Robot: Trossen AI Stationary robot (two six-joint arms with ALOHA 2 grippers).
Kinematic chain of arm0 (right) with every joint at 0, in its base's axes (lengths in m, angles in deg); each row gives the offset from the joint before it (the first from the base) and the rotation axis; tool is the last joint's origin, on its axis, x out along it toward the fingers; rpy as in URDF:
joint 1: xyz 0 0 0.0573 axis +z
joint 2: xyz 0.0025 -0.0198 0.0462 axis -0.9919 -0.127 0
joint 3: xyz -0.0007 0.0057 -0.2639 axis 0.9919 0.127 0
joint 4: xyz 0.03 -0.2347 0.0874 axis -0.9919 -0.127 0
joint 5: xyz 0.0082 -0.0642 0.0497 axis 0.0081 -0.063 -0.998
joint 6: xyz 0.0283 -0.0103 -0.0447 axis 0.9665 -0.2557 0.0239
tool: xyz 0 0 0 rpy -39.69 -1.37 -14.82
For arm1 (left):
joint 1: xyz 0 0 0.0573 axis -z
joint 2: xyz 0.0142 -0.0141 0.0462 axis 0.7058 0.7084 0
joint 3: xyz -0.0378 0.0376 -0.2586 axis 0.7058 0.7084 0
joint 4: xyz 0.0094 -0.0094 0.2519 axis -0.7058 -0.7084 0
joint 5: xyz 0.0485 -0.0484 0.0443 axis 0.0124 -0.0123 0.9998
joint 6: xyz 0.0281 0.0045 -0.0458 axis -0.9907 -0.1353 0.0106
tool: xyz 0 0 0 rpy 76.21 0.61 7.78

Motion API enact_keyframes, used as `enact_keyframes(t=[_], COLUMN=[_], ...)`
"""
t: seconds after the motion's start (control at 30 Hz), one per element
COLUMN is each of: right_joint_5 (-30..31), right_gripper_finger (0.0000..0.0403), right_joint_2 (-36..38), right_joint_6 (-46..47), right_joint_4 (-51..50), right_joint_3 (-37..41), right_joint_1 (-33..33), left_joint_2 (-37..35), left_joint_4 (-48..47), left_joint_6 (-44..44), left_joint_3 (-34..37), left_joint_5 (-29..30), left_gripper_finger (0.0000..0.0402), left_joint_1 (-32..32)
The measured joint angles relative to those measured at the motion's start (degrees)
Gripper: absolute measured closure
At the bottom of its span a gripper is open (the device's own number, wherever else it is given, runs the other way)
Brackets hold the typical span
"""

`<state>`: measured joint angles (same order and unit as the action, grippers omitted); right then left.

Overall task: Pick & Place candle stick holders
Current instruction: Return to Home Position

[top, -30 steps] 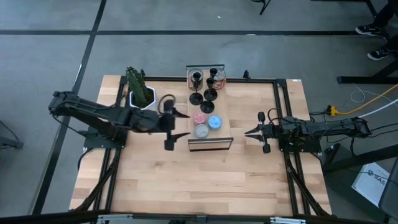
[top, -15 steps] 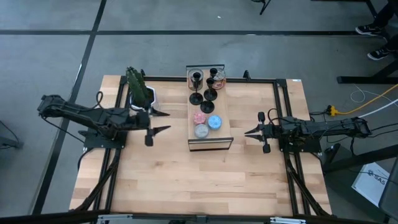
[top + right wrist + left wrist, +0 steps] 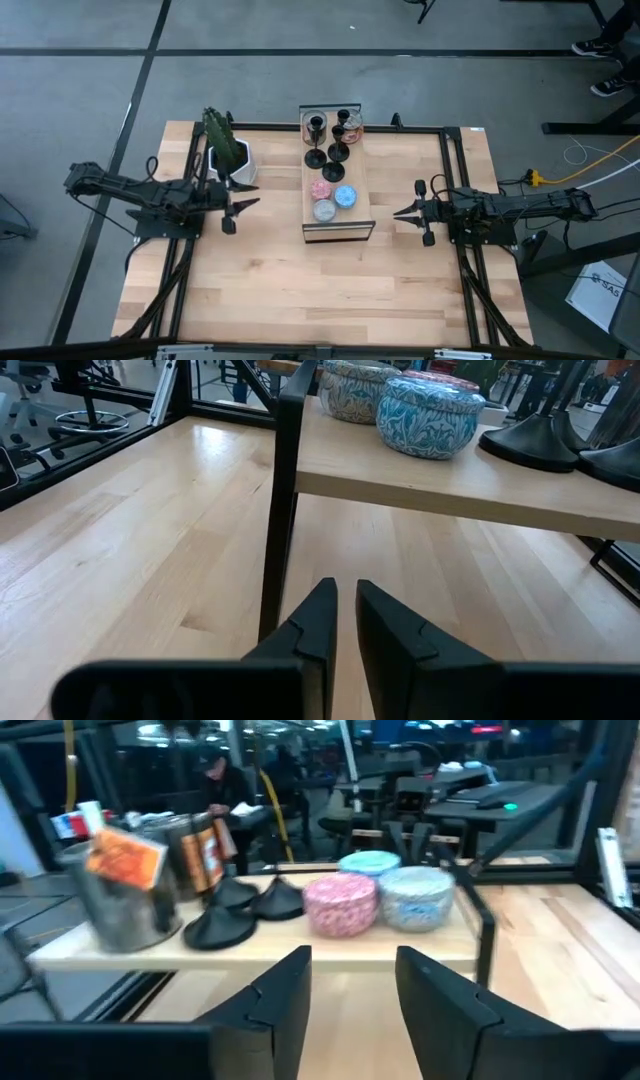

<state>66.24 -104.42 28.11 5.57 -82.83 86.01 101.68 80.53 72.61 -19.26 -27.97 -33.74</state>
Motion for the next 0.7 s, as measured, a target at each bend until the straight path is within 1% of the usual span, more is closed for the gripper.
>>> enact_keyframes(t=[0.07,0.23,0.47,0.63,0.7], right_joint_5=[0.00,0.00,0.00,0.00,-0.01], right_gripper_finger=[0.0358,0.0358,0.0358,0.0358,0.0357], right_joint_2=[0.01,-0.01,-0.01,-0.01,0.00], right_joint_6=[0.00,0.00,0.00,0.01,0.00], right_joint_4=[0.00,0.00,0.02,0.02,0.02], right_joint_3=[0.00,0.00,0.00,0.00,0.00], right_joint_1=[0.00,0.00,0.00,-0.01,-0.02], left_joint_2=[-2.78,-9.93,-18.52,-23.21,-23.29], left_joint_4=[-0.18,-1.35,-14.55,-20.23,-21.38], left_joint_6=[0.22,0.17,2.53,3.06,2.81], left_joint_3=[2.02,5.67,6.49,6.49,6.51], left_joint_5=[1.42,1.70,1.67,1.24,1.24], left_gripper_finger=[0.0265,0.0275,0.0286,0.0291,0.0292], left_joint_1=[-0.01,-0.02,0.00,0.00,0.00])
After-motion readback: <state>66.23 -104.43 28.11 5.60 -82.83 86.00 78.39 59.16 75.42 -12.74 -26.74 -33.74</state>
